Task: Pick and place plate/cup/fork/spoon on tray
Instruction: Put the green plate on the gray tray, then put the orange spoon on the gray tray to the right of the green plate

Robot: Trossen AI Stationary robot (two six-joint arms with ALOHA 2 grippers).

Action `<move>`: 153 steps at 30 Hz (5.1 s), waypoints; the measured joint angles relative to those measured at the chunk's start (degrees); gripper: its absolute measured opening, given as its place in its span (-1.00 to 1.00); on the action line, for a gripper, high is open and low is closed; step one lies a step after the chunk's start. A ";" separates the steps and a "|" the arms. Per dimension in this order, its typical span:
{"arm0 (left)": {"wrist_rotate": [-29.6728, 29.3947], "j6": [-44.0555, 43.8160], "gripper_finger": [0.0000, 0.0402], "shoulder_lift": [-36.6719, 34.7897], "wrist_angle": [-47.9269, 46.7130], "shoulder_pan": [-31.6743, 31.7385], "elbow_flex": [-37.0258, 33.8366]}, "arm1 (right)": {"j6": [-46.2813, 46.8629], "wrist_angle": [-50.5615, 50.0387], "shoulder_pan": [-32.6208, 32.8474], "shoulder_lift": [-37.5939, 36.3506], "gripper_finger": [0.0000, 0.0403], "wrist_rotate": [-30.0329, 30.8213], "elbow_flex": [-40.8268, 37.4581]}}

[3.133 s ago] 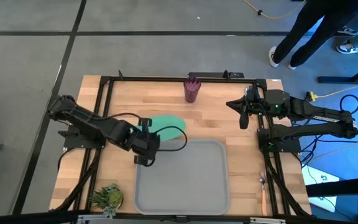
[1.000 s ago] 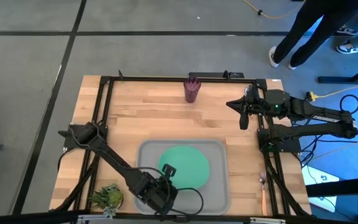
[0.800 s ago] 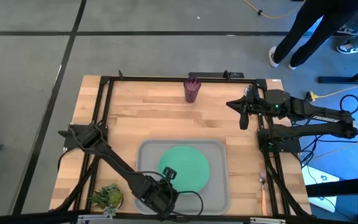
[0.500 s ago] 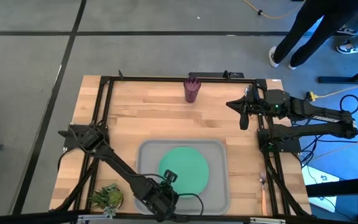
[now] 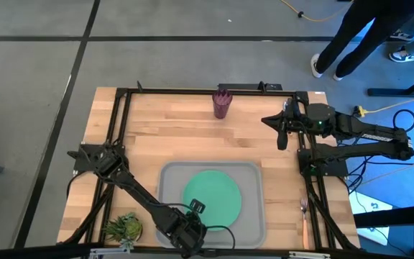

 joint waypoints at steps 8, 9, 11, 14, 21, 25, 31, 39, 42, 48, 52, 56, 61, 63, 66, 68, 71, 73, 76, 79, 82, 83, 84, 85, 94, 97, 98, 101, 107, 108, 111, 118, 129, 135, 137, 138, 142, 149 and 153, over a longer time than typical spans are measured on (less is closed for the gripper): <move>3.45 -1.03 -0.75 0.00 1.45 0.17 0.00 | 0.28 -0.02 -0.01 0.00 -0.92 -0.13 0.00; 4.04 -1.46 -0.75 0.00 1.60 0.17 0.00 | 0.26 -0.02 0.01 0.00 -0.92 -0.13 0.00; 4.56 -1.62 -0.74 0.00 2.18 0.17 0.00 | 0.26 -0.02 0.01 0.00 -0.92 -0.15 0.00; 4.31 -1.62 -0.74 0.00 3.36 0.17 0.00 | 0.26 -0.02 0.01 0.00 -0.92 -0.15 0.00; 4.06 -3.02 -0.74 0.00 4.49 0.17 0.00 | 0.26 -0.02 0.01 0.00 -0.92 -0.15 0.00; 4.00 -3.04 -0.74 0.00 4.44 0.17 0.00 | 0.53 -0.02 0.01 0.00 -0.92 -0.15 0.00; 3.90 -2.93 -0.75 0.00 4.41 0.17 0.00 | 1.51 -0.03 0.01 0.00 -0.92 -0.15 0.00; 3.61 -2.69 -0.85 -0.02 4.40 0.16 0.00 | 1.52 -0.02 0.01 0.00 -0.92 -0.15 0.00; 3.46 -2.69 -0.84 -0.02 4.79 0.16 0.00 | 1.49 -0.02 0.01 0.00 -0.92 -0.15 0.00; 3.91 -2.78 -0.75 -0.02 5.16 0.17 0.00 | 1.52 -0.04 0.01 0.00 -0.92 -0.15 0.00; 4.17 -4.96 -0.72 -0.02 5.56 0.17 0.00 | 1.51 -0.04 0.01 0.00 -0.92 -0.15 0.00; 4.39 -8.61 -0.71 -0.02 7.67 0.17 0.00 | 1.51 -0.04 0.00 0.00 -0.92 -0.15 0.00; 6.71 -10.41 -0.72 -0.03 7.65 0.17 0.00 | 1.49 -0.05 0.01 0.00 -0.92 -0.15 0.00; 8.02 -10.29 -0.73 -0.33 7.14 0.17 0.00 | 1.45 -0.06 0.01 0.00 -0.92 -0.15 0.00; 8.15 -12.27 -0.73 -0.97 5.64 0.33 0.01 | -0.38 -0.04 -0.02 0.00 -0.92 -1.68 0.00; 6.70 -14.54 -0.73 -2.05 3.13 0.58 -0.02 | -2.81 -0.02 -0.02 -0.02 -0.92 -4.73 0.00; 2.83 -17.82 -0.73 -4.46 -0.37 1.44 0.02 | -5.00 0.06 0.02 -0.02 -0.92 -9.58 0.00; 0.10 -19.61 -0.73 -6.45 -2.71 2.25 0.00 | -6.03 0.09 0.04 -0.02 -0.92 -11.82 0.00; -3.13 -23.08 -0.73 -9.71 -5.94 3.48 0.00 | -6.23 0.09 0.07 -0.02 -0.92 -13.64 0.00; -4.46 -27.64 -0.73 -12.91 -7.22 4.77 0.00 | -6.30 0.11 0.12 -0.02 -0.92 -15.04 0.00; -4.32 -32.34 -0.73 -15.75 -8.49 5.97 0.00 | -6.35 0.09 1.24 0.07 -0.92 -15.76 0.00; -4.02 -33.61 -0.73 -16.41 -8.85 6.40 0.00 | -6.52 0.03 1.84 0.18 -0.92 -16.23 0.02; -3.50 -34.43 -0.73 -17.10 -8.94 6.75 0.00 | -6.92 -0.13 2.48 0.28 -0.92 -16.62 0.02; -3.24 -34.56 -0.73 -17.70 -9.66 6.86 0.00 | -7.38 -0.40 3.16 0.44 -0.92 -16.69 0.02; -7.78 -37.73 -0.73 -22.69 -17.98 8.64 0.00 | -4.19 -0.56 9.62 6.20 -0.92 -16.66 0.04; -9.23 -39.54 -0.73 -24.21 -22.40 9.70 0.00 | -1.55 -0.79 10.55 9.53 -0.92 -16.60 0.04; -9.20 -40.17 -0.73 -24.37 -24.10 10.14 0.00 | -0.55 -0.80 10.72 10.62 -0.92 -16.62 0.04; -9.20 -40.30 -0.73 -24.71 -31.02 11.26 0.00 | 0.62 -0.79 11.00 14.08 -0.92 -16.57 0.04; -9.76 -33.36 -0.73 -24.97 -40.65 13.86 0.00 | 1.26 -6.78 11.00 22.64 -0.92 -14.38 8.43; -10.01 -31.70 -0.73 -25.31 -41.28 14.46 0.00 | 1.04 -8.81 11.02 24.41 -0.92 -12.71 11.22; -11.43 -27.08 -0.73 -26.63 -41.54 16.71 0.01 | 0.01 -16.76 10.87 30.14 -0.92 -7.43 20.12; -12.00 -18.39 -0.73 -32.01 -41.32 21.74 0.00 | 4.77 -34.36 7.53 41.96 -0.92 -2.96 37.47; -11.26 -13.72 -0.73 -42.35 -40.94 33.15 0.02 | 20.97 -43.39 -2.13 48.58 -0.92 -3.00 45.86; -10.71 -12.12 -0.73 -44.91 -40.25 39.68 0.02 | 13.27 -37.95 -3.99 48.54 -0.92 -2.95 45.90; -10.44 -11.56 -0.73 -44.90 -40.03 41.37 0.02 | 12.04 -35.11 -4.17 48.54 -0.92 -2.99 45.90; -10.04 -11.45 -0.73 -44.81 -39.96 42.06 0.02 | 12.00 -33.52 -4.17 48.54 -0.92 -2.99 45.90; -9.44 -11.40 -0.73 -44.83 -39.82 44.25 0.02 | 11.70 -26.88 -4.20 48.54 -0.92 -2.97 45.90; -9.45 -11.36 -0.73 -44.81 -37.30 46.48 0.02 | 5.28 -25.34 -4.73 48.52 -0.92 -2.95 45.90; -9.47 -11.34 -0.73 -44.81 -37.34 47.33 0.02 | 1.19 -25.35 -5.82 48.52 -0.98 -3.12 45.90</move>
